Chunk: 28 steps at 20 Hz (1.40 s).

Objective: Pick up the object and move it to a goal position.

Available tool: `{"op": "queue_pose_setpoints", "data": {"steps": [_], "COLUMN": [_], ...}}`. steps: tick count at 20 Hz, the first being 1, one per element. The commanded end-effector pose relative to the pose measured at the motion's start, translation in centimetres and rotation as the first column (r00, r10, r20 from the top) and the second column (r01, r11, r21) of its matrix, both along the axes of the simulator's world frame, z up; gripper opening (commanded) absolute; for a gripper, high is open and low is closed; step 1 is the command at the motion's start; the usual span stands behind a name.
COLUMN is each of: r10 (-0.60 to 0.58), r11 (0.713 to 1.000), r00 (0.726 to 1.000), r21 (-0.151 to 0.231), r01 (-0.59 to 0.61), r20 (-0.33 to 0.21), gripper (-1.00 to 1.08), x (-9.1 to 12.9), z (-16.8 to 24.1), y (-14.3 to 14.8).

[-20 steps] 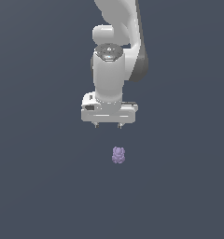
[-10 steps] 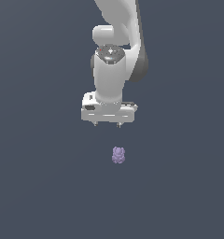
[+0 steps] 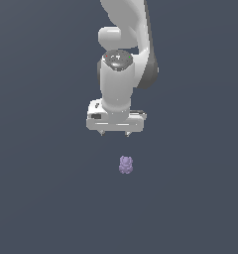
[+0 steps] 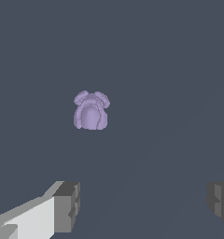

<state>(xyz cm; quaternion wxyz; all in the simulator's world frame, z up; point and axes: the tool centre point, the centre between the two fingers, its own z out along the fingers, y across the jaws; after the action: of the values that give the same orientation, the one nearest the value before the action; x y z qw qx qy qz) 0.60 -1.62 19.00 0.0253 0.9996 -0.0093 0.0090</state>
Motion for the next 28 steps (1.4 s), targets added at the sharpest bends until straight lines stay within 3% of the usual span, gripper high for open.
{"op": "queue_pose_setpoints", "data": {"steps": [1,16,28], "r10": [-0.003,-0.047,-0.062], "r11": [1.000,0.998,0.997], "r00": [1.000,0.999,0.998], "r21": [0.003,0.038,0.050], "r01": [0.003,0.048,0.063], "r20": [-0.001,-0.013,-0.018], "gripper": [1.00,1.00,1.00], "x": [0.4,5.3,6.4], "z": [-0.5,-7.5,-9.9], "y": [0.3,3.7,4.7]}}
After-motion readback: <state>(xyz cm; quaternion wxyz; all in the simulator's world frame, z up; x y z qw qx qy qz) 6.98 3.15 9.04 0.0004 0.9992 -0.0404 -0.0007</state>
